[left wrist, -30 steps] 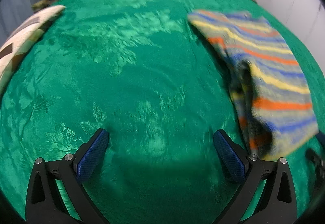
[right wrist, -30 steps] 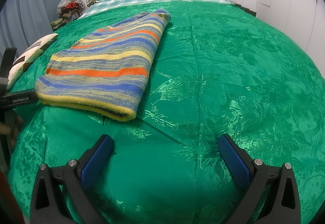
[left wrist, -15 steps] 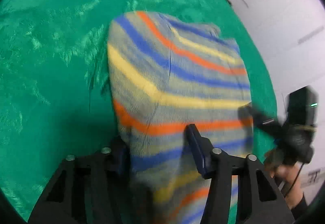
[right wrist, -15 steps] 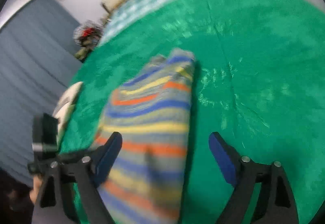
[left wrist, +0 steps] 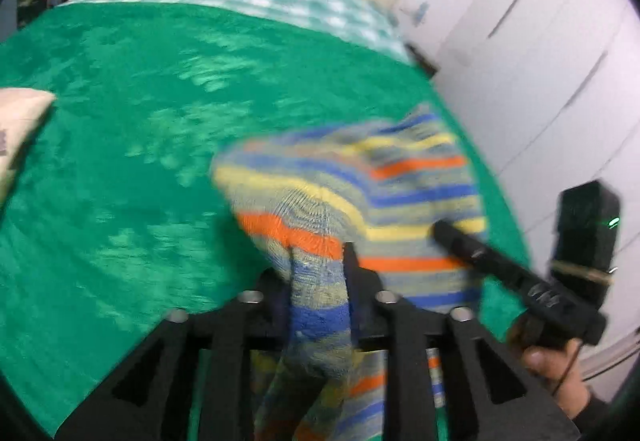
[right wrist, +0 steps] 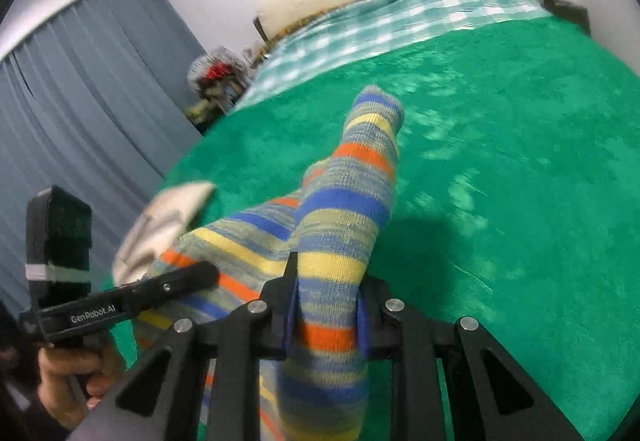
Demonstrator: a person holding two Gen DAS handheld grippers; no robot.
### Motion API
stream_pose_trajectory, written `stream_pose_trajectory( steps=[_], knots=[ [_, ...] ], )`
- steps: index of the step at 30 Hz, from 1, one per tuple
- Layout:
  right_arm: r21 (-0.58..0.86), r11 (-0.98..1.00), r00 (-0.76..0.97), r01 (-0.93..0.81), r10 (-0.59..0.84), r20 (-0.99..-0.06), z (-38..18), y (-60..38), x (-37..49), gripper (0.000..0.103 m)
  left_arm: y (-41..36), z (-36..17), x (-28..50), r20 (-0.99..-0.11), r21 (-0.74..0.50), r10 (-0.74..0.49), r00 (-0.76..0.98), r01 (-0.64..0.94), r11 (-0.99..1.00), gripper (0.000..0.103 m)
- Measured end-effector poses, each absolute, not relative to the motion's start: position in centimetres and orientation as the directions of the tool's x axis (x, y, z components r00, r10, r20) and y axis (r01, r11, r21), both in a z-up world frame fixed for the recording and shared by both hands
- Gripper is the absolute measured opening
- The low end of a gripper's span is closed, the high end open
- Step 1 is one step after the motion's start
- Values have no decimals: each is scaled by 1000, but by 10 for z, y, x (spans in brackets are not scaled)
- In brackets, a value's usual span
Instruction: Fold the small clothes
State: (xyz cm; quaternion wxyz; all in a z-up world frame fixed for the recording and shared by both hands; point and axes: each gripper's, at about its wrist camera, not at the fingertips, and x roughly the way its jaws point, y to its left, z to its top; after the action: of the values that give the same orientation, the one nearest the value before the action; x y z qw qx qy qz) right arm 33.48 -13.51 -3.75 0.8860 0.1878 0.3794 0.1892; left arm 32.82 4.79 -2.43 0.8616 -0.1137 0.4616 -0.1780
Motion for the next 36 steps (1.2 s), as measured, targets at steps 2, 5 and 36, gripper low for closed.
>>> stream_pose_trajectory(
  steps=[2,5,36],
  knots=[
    [457,873,604,-170,459,-652,-56,-131,349,42,60,-54,335,-835,-267,-291,467,120,956,78],
    [263,963,511,-52,252,-822,-95,-133,346,78,78,-98,304,-901,-165,-175,397,59,985,55],
    [66,985,606,-160,151,-781,19,-105,82,103,38,27,87,-782,120,134,609,-65,991,102]
  ],
)
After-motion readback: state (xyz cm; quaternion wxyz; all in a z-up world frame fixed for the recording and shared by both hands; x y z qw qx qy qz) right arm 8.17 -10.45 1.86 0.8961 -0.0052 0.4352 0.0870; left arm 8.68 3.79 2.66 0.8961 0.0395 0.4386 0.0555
